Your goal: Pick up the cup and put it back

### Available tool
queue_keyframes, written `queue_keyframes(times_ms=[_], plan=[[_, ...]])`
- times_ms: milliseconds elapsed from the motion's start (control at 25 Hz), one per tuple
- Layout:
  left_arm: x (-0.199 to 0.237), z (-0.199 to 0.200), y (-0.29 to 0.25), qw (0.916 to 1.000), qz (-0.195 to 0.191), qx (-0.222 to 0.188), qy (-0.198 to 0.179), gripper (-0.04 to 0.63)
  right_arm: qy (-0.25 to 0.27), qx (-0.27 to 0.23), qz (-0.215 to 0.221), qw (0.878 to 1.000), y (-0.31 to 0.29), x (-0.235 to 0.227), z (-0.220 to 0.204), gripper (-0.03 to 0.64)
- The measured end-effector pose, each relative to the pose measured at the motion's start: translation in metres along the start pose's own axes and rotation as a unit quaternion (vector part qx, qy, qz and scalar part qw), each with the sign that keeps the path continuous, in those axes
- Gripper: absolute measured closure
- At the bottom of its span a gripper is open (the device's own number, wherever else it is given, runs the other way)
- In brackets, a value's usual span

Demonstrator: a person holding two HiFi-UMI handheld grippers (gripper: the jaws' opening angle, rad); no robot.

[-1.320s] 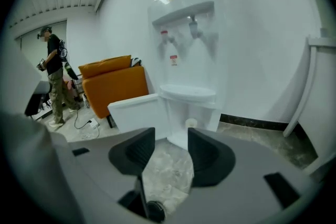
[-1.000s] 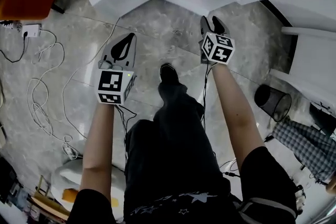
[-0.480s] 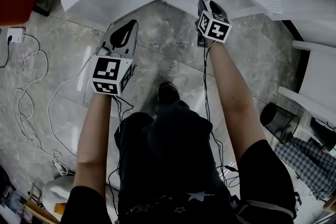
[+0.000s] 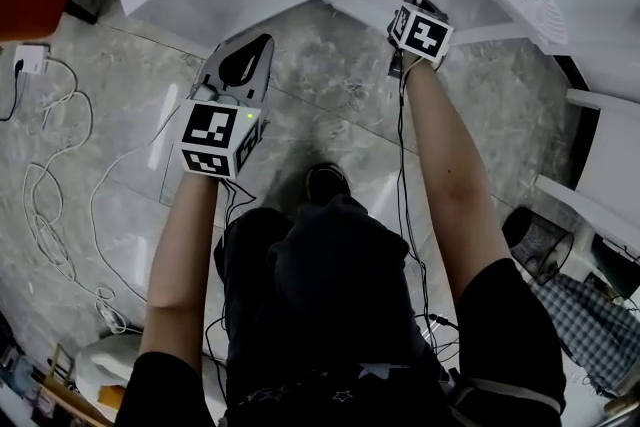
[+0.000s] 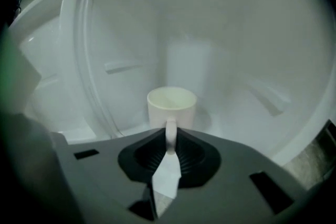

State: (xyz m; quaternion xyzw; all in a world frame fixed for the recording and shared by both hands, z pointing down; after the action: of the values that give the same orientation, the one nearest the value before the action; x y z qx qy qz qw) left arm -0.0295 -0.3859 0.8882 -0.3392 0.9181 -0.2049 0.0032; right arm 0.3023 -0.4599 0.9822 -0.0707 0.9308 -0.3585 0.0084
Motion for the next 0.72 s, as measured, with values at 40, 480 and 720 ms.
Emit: queue_keyframes(times_ms=[40,480,720], plan=[[-0.001,0.002,0.004,1.0000,0.000,0.001,0.002,0.584,0.002,-0.003,0.001,1.000,0.007,0.001,0.002,0.570],[-0.034,0.055,0.142,0.9985,0.015,0.025,0.047,0.584,-0.017,-0.001,0.047,0.999,0.148,0.053,0.002,0.574],[-0.066,0.090,0.214,0.9974,0.023,0.061,0.029,0.584,0.005,0.001,0.080,0.997,0.256,0.079,0.028,0.574]])
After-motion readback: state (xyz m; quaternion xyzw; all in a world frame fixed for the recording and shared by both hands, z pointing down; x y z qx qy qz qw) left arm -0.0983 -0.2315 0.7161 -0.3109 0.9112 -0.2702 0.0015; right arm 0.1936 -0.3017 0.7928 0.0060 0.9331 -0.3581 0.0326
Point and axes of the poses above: the fingertips, and each gripper's own axes: y backward along the fingers, x to its left, z out of its top, the point moved 6 cm from there along y, backward along the fingers, and after that the axes turned 4 degrees about z, right-handed, at the moved point
